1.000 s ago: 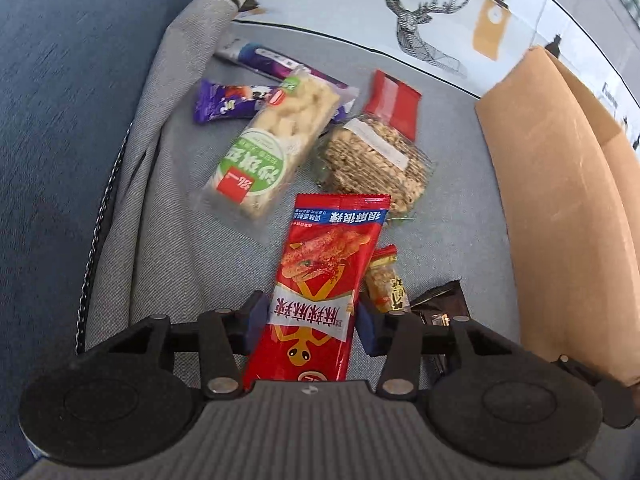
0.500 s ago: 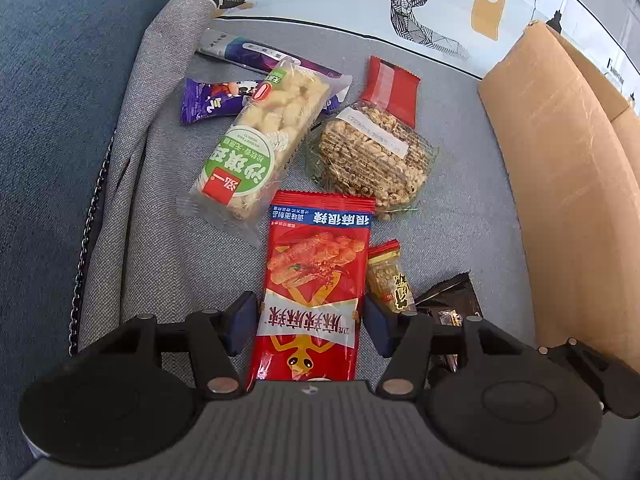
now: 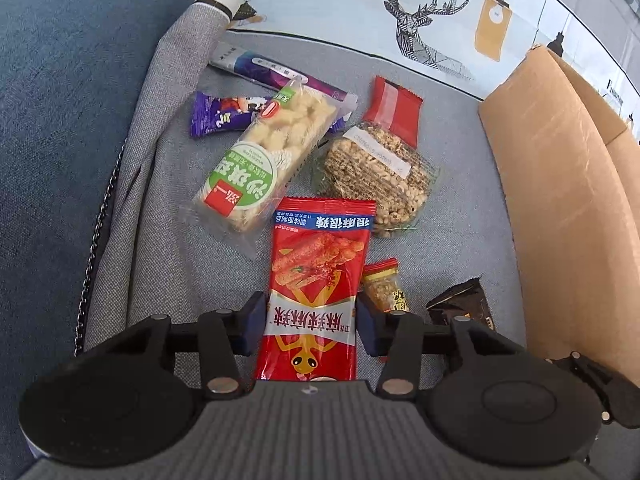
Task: Organize snacks
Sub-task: 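Close the left gripper on the red spicy strip bag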
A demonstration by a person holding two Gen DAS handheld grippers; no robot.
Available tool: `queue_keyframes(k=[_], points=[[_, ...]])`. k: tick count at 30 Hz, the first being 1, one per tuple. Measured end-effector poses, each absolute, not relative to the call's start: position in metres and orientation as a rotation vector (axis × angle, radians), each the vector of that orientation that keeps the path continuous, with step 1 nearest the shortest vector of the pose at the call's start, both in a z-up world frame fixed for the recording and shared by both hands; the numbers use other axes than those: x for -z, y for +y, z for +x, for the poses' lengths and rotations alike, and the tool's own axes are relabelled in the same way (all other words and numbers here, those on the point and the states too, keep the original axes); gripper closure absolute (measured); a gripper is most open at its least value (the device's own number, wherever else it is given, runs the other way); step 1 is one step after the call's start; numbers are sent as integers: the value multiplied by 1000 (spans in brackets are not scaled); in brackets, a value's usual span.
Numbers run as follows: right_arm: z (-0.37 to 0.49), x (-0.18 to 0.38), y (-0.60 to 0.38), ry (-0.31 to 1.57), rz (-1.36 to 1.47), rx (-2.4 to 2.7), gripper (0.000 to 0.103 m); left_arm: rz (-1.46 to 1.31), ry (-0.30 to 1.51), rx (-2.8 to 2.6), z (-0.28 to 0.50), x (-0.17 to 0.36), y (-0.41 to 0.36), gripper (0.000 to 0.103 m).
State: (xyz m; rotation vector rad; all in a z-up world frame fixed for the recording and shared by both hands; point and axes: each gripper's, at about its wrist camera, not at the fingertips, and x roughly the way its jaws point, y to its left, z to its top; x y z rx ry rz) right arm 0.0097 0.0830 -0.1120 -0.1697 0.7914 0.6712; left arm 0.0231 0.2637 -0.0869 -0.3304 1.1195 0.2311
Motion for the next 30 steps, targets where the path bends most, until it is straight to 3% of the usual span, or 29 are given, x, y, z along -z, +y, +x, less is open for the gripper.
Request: queue_keyframes(k=[5,10,17,19,24,26,30], points=[[13,120,89,859,-190,-664,60,-330,1142,-234,25,90,266,49],[12,121,90,857,-196,-666,59,-289,1157,-220,28,93,260,41],[12,121,91,853,-204,-666,60,-237,1166,-219,29,96,253,42],[11,121,90,847,-210,-667,61,-225,1159,-228,30,94,251,50],[7,118,84,821,-200,-665,62,-220,1078,-228,24,79,244,58],[3,114,81,794,-197,-670,62,-217,1026,-222,18,68,241,83],[-10,105,73,721,-206,-686,62,-262,930,-211,6,51,238,85]])
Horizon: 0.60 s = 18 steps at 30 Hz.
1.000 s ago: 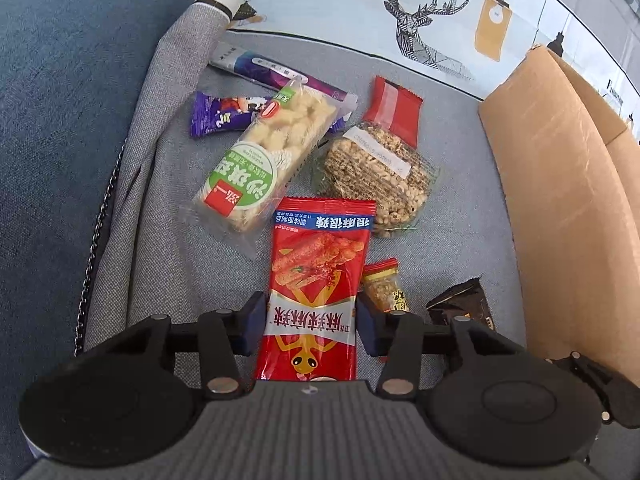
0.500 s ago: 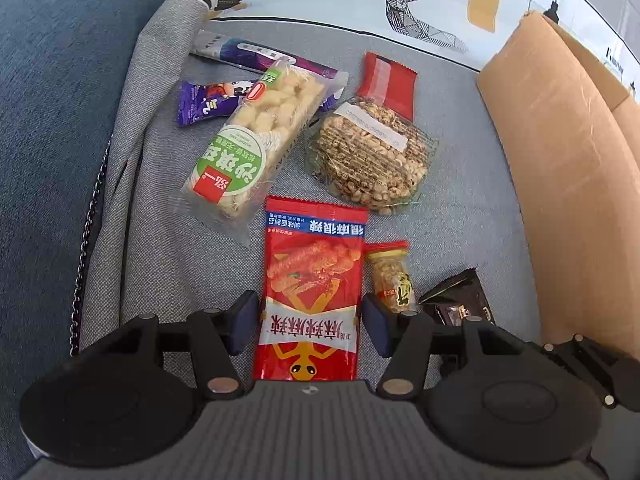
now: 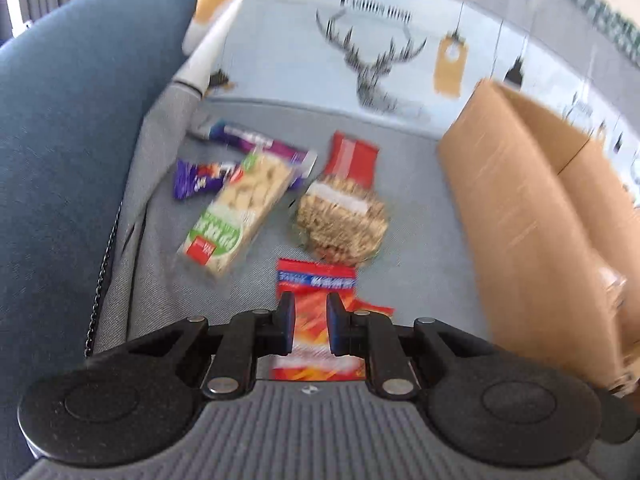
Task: Organize snacks
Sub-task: 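Close the left gripper on the red spicy strip bag, then lift the red bag and chocolate bar in both grippers toward the box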
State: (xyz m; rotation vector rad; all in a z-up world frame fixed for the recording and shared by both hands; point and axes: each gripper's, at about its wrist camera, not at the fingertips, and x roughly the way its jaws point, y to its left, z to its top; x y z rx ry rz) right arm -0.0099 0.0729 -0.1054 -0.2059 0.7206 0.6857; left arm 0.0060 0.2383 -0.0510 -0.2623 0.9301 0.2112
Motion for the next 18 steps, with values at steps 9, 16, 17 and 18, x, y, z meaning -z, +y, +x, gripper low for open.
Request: queue_keyframes(k=[9,16,17,18], points=[[-23,101,63,717,-229,-671,62,-311,1081,-233,14,67,239,32],[-18,107,66,741,-244,-660,62,-205,1187,-253,32,87,227,29],[-17,109,66,748,-247,-659,62,-191,1193,-258,33,90,226,29],[-16,110,67,754,-249,-656,62,-179,1197,-262,34,93,225,29]])
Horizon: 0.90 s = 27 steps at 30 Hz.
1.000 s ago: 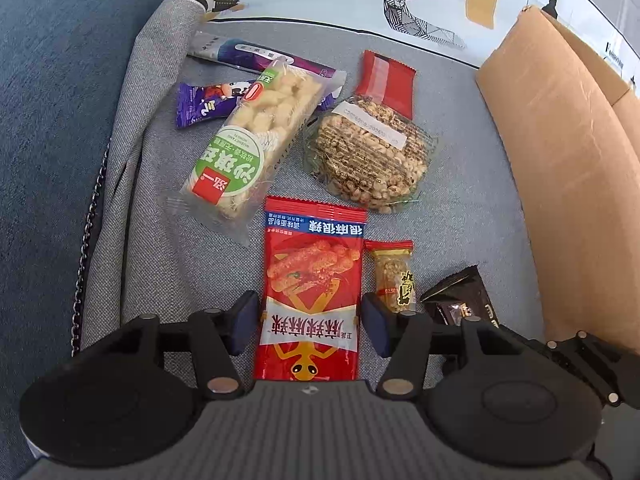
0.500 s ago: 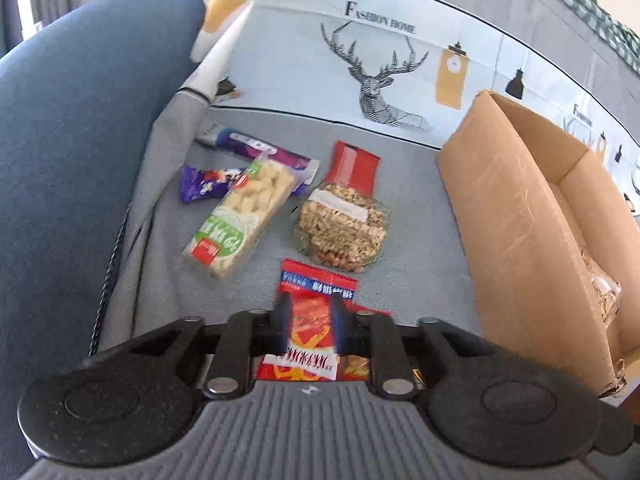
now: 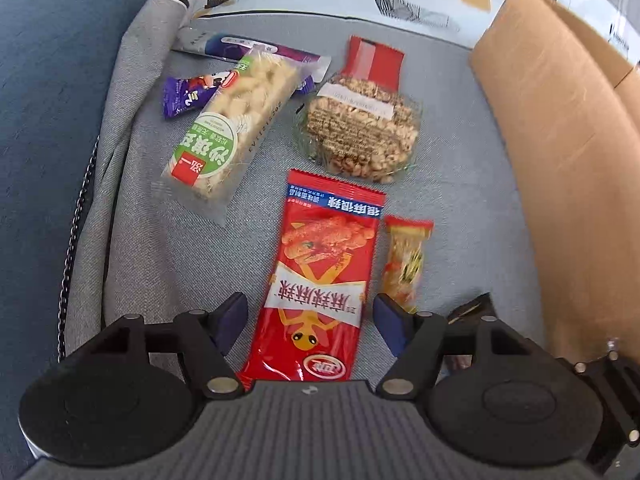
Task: Organize snacks
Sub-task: 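Lift the red bag and chocolate bar in both grippers toward the box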
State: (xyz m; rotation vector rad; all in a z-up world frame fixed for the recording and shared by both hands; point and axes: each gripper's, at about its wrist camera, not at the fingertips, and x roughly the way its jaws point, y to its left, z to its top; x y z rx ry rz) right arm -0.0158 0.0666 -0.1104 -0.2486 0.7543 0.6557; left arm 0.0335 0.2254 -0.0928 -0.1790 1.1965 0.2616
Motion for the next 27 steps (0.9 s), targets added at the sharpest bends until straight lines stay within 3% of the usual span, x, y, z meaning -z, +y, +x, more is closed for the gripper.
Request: queue_keyframes(k=[4,5,6,9,10,11,12,18,27], points=[[-12,115,69,778,-238,-650,62,-125,1201,-268,39,97,220,29],[-12,117,70,783,-241,-650,57,-109,1200,-265,39,98,218,29],[-11,119,72,790,-251,-646,52,-98,1197,-258,40,98,216,32],[-7,126,75,816,-256,-632,51,-89,1178,-241,38,97,216,50],[-6,126,75,815,-251,-631,51,-96,1175,-240,38,97,217,51],[-5,127,75,815,-249,-633,53,-106,1172,-238,37,97,219,51],[-5,126,75,813,-245,-634,62,-117,1165,-238,32,93,218,52],[-13,119,70,760,-251,-632,62,-171,1033,-218,16,64,222,54],[-33,66,44,545,-189,-656,64,-219,859,-232,-4,20,219,54]])
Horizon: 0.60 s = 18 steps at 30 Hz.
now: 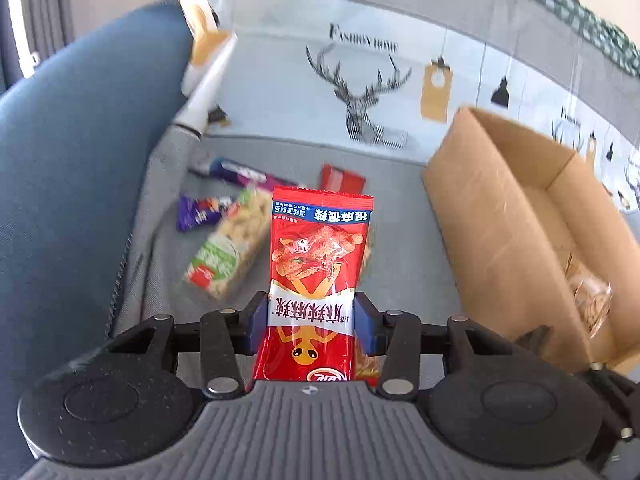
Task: Organize snacks
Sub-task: 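Lift the red bag and chocolate bar in both grippers toward the box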
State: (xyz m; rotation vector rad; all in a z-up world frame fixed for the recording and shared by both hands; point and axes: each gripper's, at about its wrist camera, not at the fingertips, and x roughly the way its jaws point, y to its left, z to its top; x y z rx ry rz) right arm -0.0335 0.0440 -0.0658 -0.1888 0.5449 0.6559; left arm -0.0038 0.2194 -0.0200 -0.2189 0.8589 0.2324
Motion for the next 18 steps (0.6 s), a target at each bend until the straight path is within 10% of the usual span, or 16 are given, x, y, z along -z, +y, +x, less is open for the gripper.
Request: queue_keyframes(k=[18], points=[[59,-37,-103,321,49,-477,64,-166,684,-284,7,-20,169,54]])
